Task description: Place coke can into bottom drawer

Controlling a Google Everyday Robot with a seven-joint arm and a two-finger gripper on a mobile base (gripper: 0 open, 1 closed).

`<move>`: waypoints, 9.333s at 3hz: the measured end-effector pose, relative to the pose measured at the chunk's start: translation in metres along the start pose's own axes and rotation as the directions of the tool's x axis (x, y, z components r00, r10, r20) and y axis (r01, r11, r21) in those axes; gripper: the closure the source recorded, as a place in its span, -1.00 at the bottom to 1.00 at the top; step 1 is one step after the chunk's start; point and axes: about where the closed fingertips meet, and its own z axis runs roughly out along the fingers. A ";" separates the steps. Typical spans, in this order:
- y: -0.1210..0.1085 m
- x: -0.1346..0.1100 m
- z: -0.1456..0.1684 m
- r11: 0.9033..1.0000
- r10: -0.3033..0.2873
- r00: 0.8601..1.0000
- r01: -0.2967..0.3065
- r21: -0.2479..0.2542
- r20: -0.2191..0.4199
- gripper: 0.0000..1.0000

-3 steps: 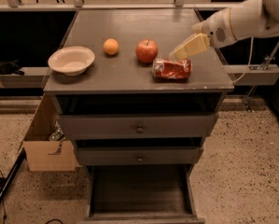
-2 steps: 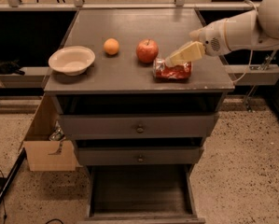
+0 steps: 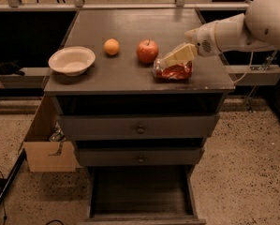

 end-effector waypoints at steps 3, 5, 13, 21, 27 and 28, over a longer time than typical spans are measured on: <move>0.012 0.040 0.014 0.998 0.055 0.998 -0.055 -0.006 0.003 -0.96; 0.013 0.040 0.014 0.998 0.055 0.998 -0.055 -0.006 0.003 -0.05; 0.144 0.112 -0.160 0.993 0.116 0.992 -0.118 0.022 0.056 1.00; 0.180 0.256 0.007 0.855 0.518 0.853 -0.519 0.000 0.064 1.00; 0.177 0.368 0.113 0.822 0.535 0.839 -0.544 0.167 0.099 1.00; 0.190 0.419 0.142 0.785 0.591 0.805 -0.588 0.196 0.048 1.00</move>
Offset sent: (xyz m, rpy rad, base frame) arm -0.0204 -0.0084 -0.0540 0.0434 0.0536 -0.0392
